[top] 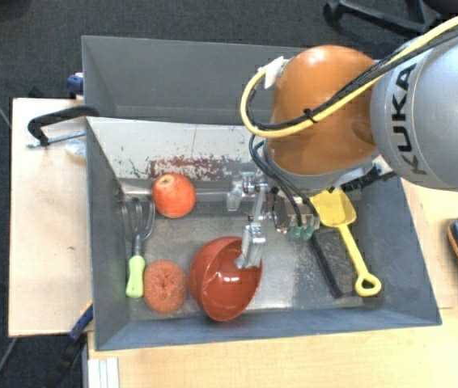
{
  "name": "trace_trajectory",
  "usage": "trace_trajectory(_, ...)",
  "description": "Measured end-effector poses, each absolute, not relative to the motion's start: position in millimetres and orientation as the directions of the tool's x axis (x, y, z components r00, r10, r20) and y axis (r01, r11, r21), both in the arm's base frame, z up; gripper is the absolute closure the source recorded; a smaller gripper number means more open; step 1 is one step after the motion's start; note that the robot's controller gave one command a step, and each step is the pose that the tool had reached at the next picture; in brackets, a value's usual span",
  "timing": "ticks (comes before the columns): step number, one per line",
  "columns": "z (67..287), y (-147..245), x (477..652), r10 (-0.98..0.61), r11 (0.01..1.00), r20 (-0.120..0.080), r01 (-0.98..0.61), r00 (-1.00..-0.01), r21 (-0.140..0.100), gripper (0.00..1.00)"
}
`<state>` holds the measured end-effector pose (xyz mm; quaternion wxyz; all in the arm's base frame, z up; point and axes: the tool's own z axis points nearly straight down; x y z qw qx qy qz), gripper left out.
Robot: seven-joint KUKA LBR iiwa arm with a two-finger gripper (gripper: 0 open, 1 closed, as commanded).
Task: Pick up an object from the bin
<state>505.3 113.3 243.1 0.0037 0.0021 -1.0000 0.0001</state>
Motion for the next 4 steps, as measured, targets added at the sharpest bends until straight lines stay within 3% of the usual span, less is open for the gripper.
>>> trace_trajectory(1, 66.3, 92.0, 520.2, 0.046, 0.999, 0.015, 0.046, -0.999, -0.001, 0.00)
trace_trajectory(2, 73.3, 93.0, 525.0, 0.047, 0.999, -0.002, 0.047, -0.999, 0.004, 1.00)
trace_trajectory(3, 178.8, 101.8, 509.1, 0.047, 0.999, -0.013, 0.047, -0.999, 0.008, 1.00)
trace_trajectory(4, 214.1, 69.1, 577.7, 0.094, 0.996, -0.026, 0.094, -0.995, 0.010, 1.00)
